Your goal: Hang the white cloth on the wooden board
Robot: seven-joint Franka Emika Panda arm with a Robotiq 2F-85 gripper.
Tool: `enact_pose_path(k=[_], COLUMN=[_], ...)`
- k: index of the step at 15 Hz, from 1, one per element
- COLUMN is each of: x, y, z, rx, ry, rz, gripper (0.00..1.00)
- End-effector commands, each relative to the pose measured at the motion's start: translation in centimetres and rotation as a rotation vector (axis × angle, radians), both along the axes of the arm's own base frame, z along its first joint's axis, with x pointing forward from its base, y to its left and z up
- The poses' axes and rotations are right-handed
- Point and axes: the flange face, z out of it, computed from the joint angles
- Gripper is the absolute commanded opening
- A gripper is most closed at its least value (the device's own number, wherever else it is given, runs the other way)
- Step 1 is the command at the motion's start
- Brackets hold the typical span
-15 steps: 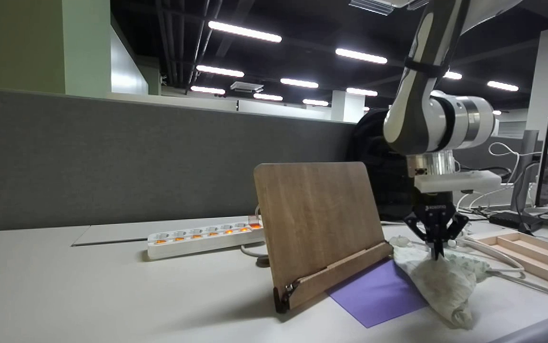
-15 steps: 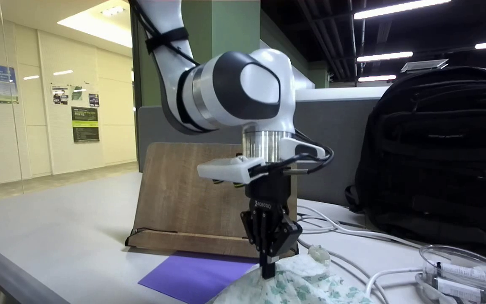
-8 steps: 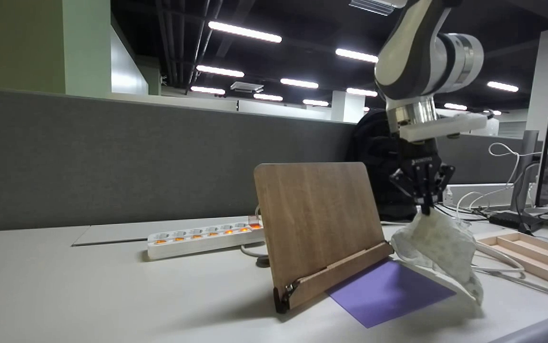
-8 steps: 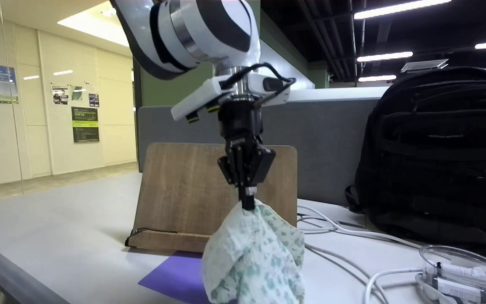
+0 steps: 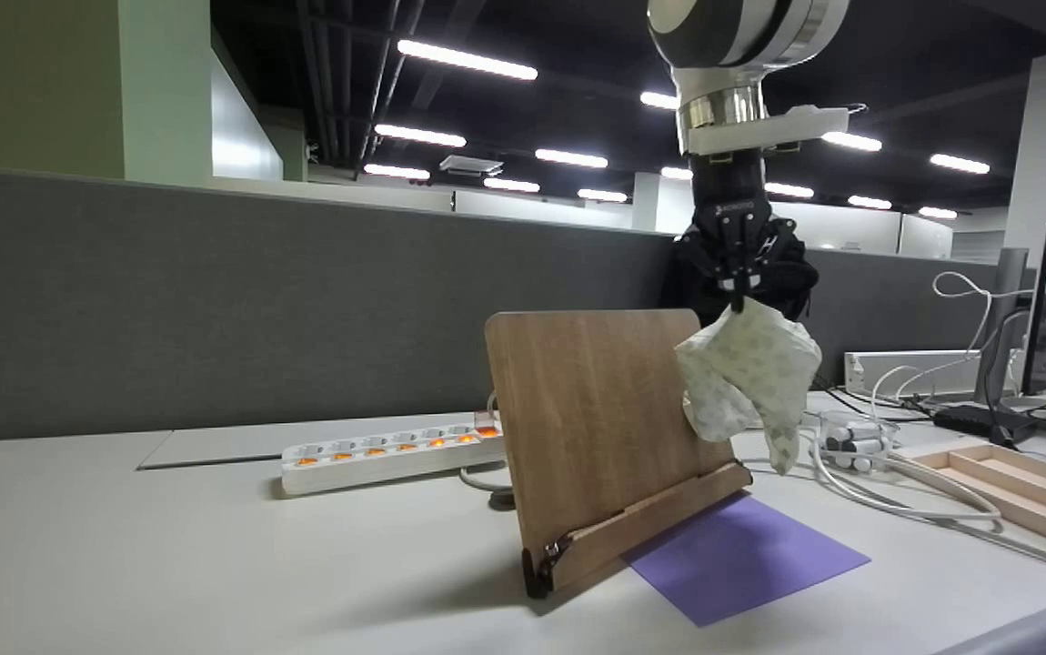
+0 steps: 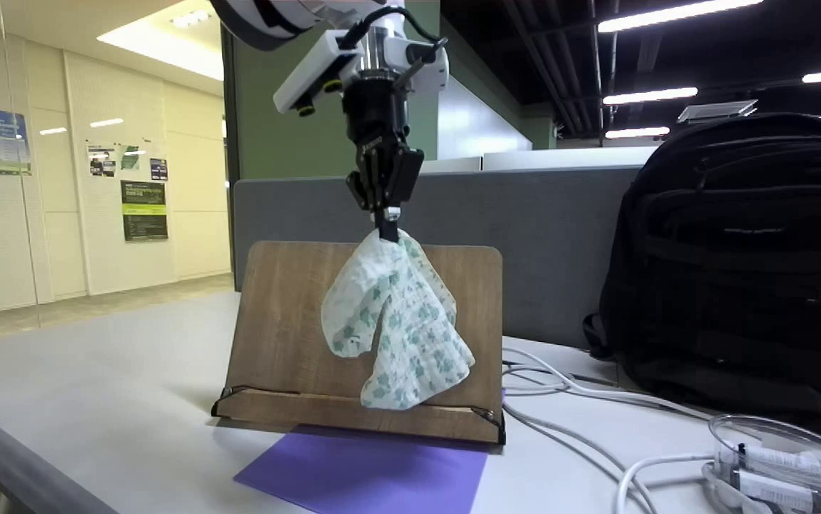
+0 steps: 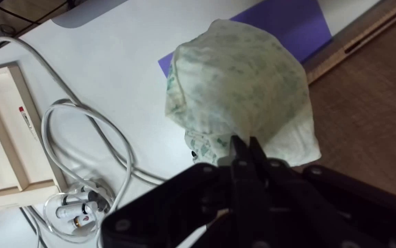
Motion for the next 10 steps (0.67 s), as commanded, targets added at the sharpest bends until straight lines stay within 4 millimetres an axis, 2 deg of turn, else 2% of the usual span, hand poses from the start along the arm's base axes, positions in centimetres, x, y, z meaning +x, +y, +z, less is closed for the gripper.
enact_pose_path(k=[1,4,8,10], x=[3.8,6.4,9.6,10.6], y=[0.5,1.1,2.7,3.9], z=[2.5,4.7,9.0,11.2], rx=[0.008,0.014,0.000,-0.005], ry=[-0.025,-0.069,-0.119,-0.136], rz=[-0.053,-0.063,-0.043,-0.023], gripper=[0.01,0.01,0.01,0.01])
